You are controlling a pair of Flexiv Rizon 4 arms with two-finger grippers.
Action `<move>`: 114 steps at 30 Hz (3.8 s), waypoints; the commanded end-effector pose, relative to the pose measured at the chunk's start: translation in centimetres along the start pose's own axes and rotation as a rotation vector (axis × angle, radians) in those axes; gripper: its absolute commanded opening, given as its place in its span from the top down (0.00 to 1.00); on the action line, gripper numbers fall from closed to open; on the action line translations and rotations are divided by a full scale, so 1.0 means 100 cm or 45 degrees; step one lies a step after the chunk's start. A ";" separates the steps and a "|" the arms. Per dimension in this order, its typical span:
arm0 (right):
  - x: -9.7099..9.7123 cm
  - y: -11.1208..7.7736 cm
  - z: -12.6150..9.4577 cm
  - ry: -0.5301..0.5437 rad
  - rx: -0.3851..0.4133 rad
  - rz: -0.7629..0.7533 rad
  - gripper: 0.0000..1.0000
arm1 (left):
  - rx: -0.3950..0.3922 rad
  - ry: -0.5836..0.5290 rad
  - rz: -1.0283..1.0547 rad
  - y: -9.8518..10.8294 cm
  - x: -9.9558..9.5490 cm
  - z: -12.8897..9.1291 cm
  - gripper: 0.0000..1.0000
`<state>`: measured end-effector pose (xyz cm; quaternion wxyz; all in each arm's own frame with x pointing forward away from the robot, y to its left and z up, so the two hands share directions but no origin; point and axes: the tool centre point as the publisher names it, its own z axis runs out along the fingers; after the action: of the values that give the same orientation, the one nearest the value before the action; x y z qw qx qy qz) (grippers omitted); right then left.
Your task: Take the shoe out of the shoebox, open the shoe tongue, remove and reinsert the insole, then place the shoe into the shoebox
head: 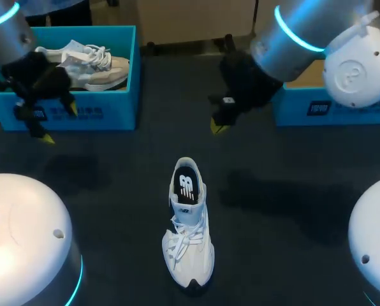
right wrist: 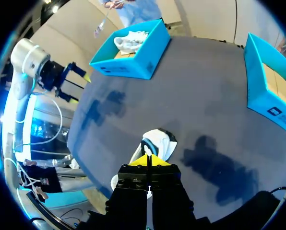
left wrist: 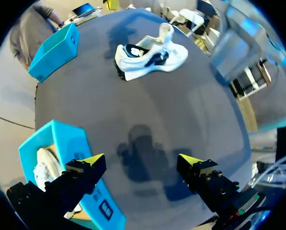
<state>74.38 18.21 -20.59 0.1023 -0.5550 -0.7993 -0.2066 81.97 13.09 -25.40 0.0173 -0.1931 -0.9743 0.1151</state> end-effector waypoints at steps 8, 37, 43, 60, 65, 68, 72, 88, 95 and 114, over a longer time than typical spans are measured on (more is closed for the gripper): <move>0.053 -0.007 0.009 -0.321 0.022 0.114 1.00 | 0.042 -0.006 0.063 0.027 0.002 -0.015 0.00; 0.062 -0.021 0.074 -0.336 0.051 0.027 1.00 | 0.042 -0.006 0.063 0.027 0.002 -0.015 0.00; 0.062 -0.021 0.074 -0.336 0.051 0.027 1.00 | 0.042 -0.006 0.063 0.027 0.002 -0.015 0.00; 0.019 -0.048 0.124 -0.616 0.053 0.147 1.00 | 0.042 -0.006 0.063 0.027 0.002 -0.015 0.00; 0.010 -0.053 0.133 -0.662 0.029 0.219 1.00 | 0.042 -0.006 0.063 0.027 0.002 -0.015 0.00; 0.010 -0.056 0.138 -0.688 -0.009 0.252 1.00 | 0.042 -0.006 0.063 0.027 0.002 -0.015 0.00; 0.010 -0.058 0.135 -0.687 -0.021 0.311 1.00 | 0.042 -0.006 0.063 0.027 0.002 -0.015 0.00; 0.001 -0.076 0.147 -0.815 0.010 0.412 1.00 | 0.042 -0.006 0.063 0.027 0.002 -0.015 0.00; -0.008 -0.082 0.160 -0.809 0.018 0.449 1.00 | 0.042 -0.006 0.063 0.027 0.002 -0.015 0.00; -0.006 -0.082 0.169 -0.844 0.003 0.404 1.00 | 0.042 -0.006 0.063 0.027 0.002 -0.015 0.00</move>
<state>69.29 22.11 -38.93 -0.1016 -0.6691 -0.7361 0.0095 82.96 15.90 -24.58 0.0149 -0.2161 -0.9670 0.1341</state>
